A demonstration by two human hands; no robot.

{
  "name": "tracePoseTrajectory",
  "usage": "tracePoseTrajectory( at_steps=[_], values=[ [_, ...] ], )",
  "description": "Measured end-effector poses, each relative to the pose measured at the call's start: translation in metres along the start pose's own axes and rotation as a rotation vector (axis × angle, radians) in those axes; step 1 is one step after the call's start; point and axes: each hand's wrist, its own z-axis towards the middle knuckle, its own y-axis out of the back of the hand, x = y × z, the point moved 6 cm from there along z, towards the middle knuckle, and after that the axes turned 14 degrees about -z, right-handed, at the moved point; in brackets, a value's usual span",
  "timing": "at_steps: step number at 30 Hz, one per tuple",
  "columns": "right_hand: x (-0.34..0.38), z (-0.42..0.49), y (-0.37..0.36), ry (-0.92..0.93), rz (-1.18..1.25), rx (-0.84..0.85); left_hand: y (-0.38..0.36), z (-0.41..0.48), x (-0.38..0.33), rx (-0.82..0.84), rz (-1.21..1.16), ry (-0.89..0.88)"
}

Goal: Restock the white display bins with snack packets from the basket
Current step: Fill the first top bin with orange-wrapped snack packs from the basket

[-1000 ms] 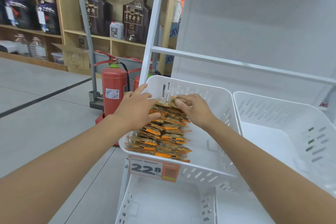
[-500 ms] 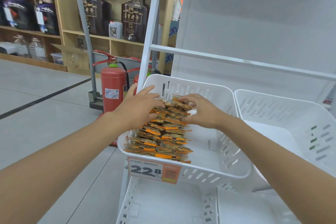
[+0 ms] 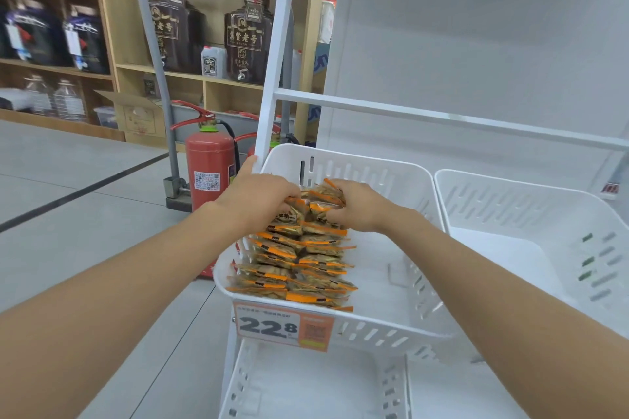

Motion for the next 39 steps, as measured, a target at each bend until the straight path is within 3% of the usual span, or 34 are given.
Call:
tracePoseTrajectory(
  at_steps=[5,8,13,22,25,31,39],
  values=[
    [-0.005,-0.012,-0.01,-0.03,0.236,0.17,0.009,-0.014,-0.003,0.005,-0.082,0.037],
    [0.0,-0.012,-0.011,0.006,0.213,0.064,0.006,-0.016,0.0,0.02,-0.116,0.074],
    [0.005,-0.003,-0.016,0.031,0.094,-0.05,0.004,-0.016,-0.005,0.084,0.034,0.033],
    [-0.001,-0.009,-0.022,-0.081,0.142,-0.053,0.004,-0.019,-0.001,0.045,0.162,0.057],
    [0.002,-0.015,-0.024,-0.064,0.093,-0.013,0.006,-0.021,0.0,0.031,0.039,0.067],
    [0.007,-0.053,0.004,-0.114,0.081,-0.135,0.033,-0.05,-0.017,-0.086,-0.202,0.179],
    [0.065,-0.209,0.033,-0.077,0.055,-0.377,0.061,-0.157,-0.121,-0.169,-0.575,0.224]
  ],
)
